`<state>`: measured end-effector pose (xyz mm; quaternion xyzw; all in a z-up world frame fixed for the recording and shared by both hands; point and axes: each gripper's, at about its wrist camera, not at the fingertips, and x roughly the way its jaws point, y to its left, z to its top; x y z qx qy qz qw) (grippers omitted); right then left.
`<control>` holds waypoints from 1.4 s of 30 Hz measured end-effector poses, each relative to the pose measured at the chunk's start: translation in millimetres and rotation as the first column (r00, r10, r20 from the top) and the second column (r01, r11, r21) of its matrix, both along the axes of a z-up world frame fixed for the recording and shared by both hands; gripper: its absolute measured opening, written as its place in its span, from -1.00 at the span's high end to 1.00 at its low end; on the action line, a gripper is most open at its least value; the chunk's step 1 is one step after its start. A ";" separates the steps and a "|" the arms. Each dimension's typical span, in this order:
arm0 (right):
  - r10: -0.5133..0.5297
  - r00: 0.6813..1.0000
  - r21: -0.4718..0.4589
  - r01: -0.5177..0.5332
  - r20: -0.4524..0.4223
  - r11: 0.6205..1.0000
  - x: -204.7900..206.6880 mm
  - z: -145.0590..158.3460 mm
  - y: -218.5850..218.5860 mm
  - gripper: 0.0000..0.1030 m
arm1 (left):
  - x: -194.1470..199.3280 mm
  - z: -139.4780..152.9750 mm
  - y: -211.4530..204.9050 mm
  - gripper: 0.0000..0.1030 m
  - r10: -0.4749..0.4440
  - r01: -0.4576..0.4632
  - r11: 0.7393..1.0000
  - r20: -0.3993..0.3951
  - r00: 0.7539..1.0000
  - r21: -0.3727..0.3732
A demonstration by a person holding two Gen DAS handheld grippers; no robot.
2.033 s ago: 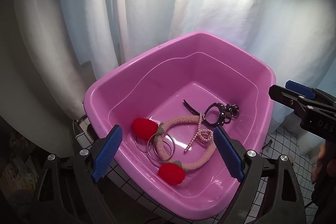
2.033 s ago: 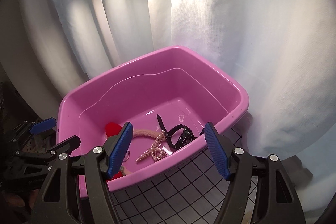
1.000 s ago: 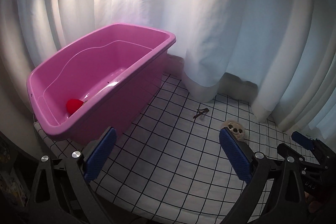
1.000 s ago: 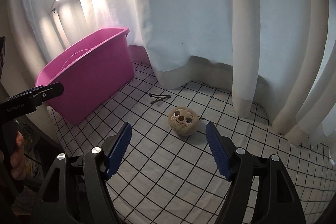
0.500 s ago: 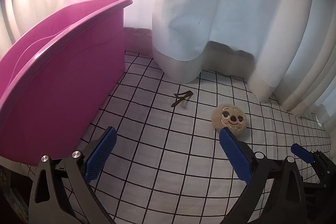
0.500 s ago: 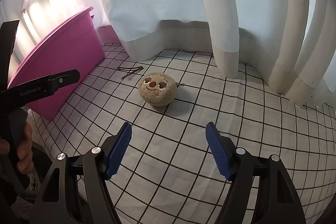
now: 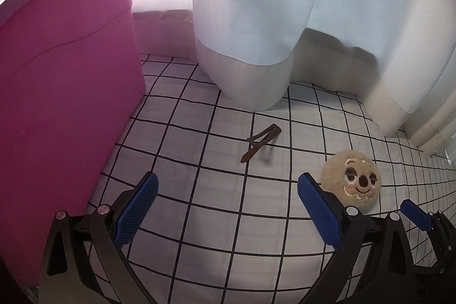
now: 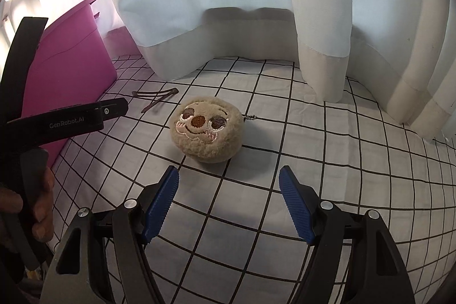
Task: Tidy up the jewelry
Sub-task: 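Close left tool on the brown hair clip while right tool grips the plush sloth keychain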
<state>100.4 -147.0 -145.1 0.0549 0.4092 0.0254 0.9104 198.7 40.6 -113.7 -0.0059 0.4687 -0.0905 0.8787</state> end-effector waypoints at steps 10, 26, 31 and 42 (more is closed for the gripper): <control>-0.015 1.000 -0.033 0.015 -0.010 0.999 26.5 -12.4 14.4 -0.35 | 30.3 -16.3 5.6 -0.87 0.007 -0.008 1.000 -0.022 1.000 -0.006; -0.018 1.000 -0.073 0.017 -0.017 0.997 48.6 -19.6 24.2 -0.35 | 49.4 -20.8 1.9 -0.87 -0.008 0.008 1.000 -0.016 1.000 -0.003; -0.015 1.000 -0.085 0.013 -0.018 0.996 54.5 -22.5 27.1 -0.35 | 53.6 -25.9 -2.9 -0.87 -0.016 0.016 1.000 -0.022 1.000 0.000; -0.018 1.000 -0.133 0.016 -0.019 0.991 73.9 -26.6 31.9 -0.35 | 66.6 -41.6 -15.4 -0.87 -0.049 0.051 0.999 -0.056 0.997 0.019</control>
